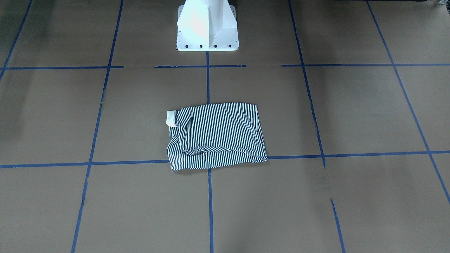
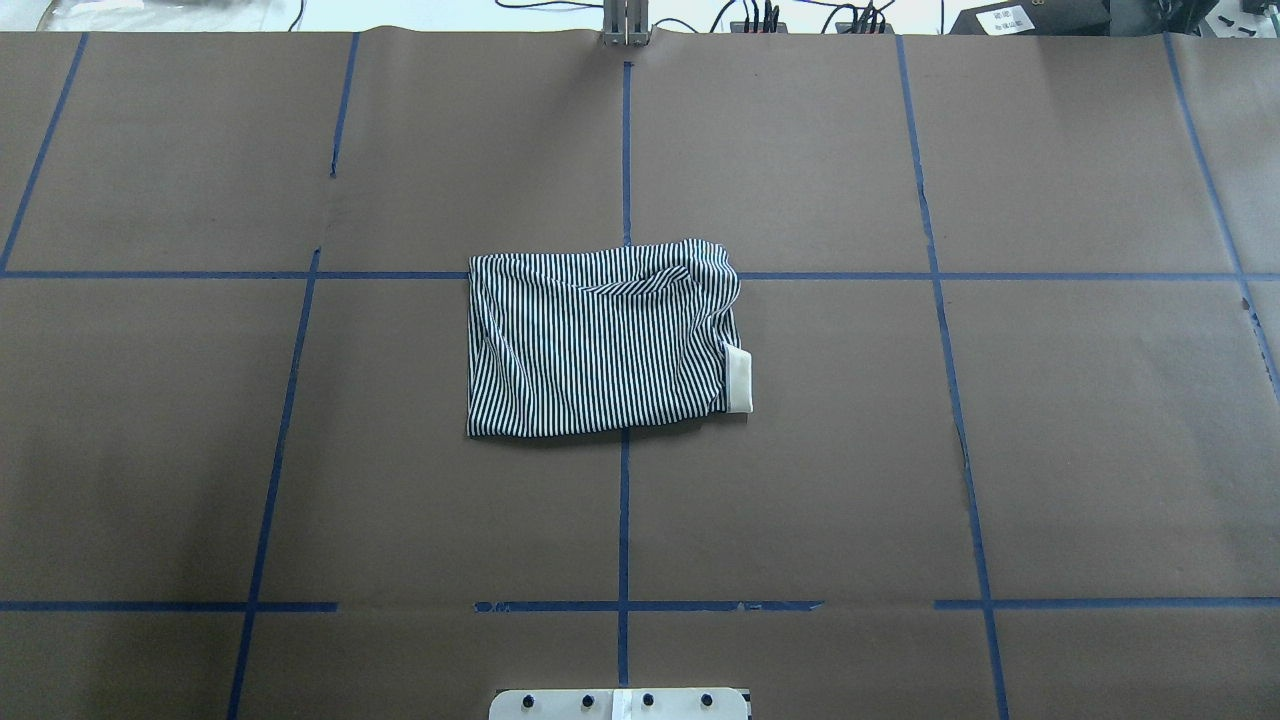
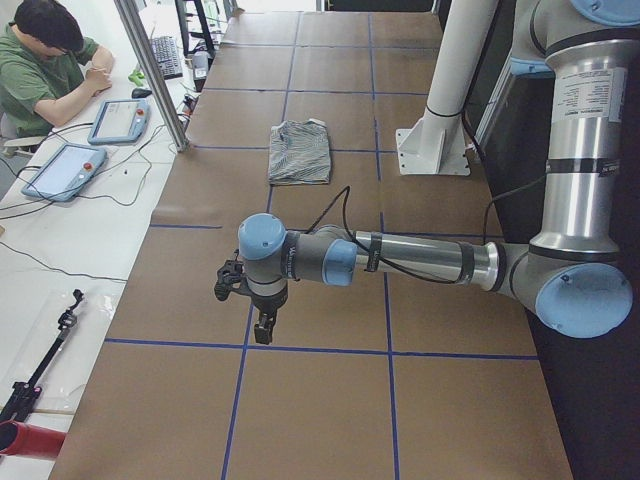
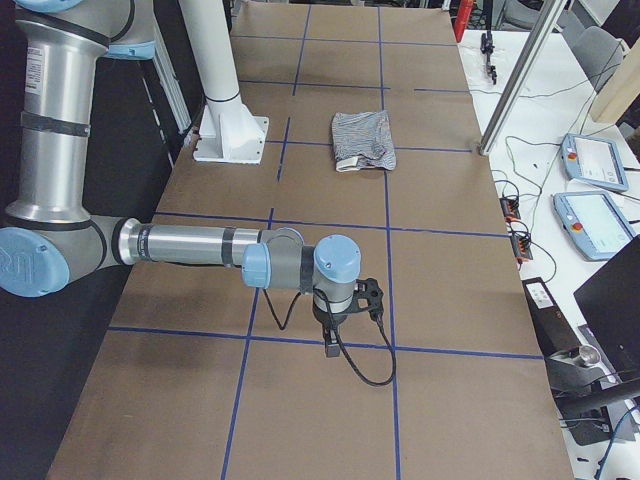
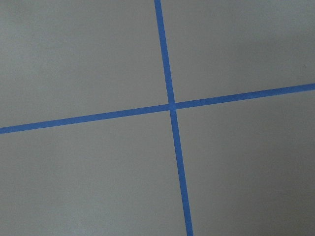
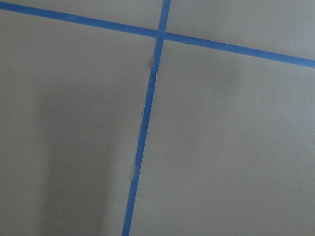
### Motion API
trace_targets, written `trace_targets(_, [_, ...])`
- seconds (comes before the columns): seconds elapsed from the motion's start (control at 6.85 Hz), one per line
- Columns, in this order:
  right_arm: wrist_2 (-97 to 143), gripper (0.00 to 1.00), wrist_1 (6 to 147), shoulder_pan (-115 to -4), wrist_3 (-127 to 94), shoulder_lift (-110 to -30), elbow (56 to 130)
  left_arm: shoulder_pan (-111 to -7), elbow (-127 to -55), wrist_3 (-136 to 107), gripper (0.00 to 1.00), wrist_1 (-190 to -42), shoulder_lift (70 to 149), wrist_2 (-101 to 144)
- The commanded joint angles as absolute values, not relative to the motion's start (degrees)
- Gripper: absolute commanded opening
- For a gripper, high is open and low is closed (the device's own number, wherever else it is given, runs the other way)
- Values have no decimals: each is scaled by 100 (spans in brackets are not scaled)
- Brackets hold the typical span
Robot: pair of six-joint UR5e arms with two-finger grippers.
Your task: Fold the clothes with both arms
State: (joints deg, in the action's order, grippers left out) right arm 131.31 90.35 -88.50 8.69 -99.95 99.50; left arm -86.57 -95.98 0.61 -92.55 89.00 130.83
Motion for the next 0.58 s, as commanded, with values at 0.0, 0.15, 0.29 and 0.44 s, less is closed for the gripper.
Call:
trace_targets(0.0, [13140, 100, 9035, -8851, 870, -9993, 9949, -8657, -9606, 62, 100, -9255, 8895, 13078])
trace_targets(0.15, [13140, 100, 9035, -8842, 870, -10002, 9949, -8657, -9606, 62, 100, -9255, 8895, 13087])
trace_targets(0.29, [13140, 100, 9044, -8850, 870, -10002, 9949, -8657, -9606, 53, 100, -9255, 8886, 13087])
trace_targets(0.44, [13140, 100, 9035, -8851, 870, -10002, 9949, -8657, -9580, 44, 100, -9255, 8894, 13087])
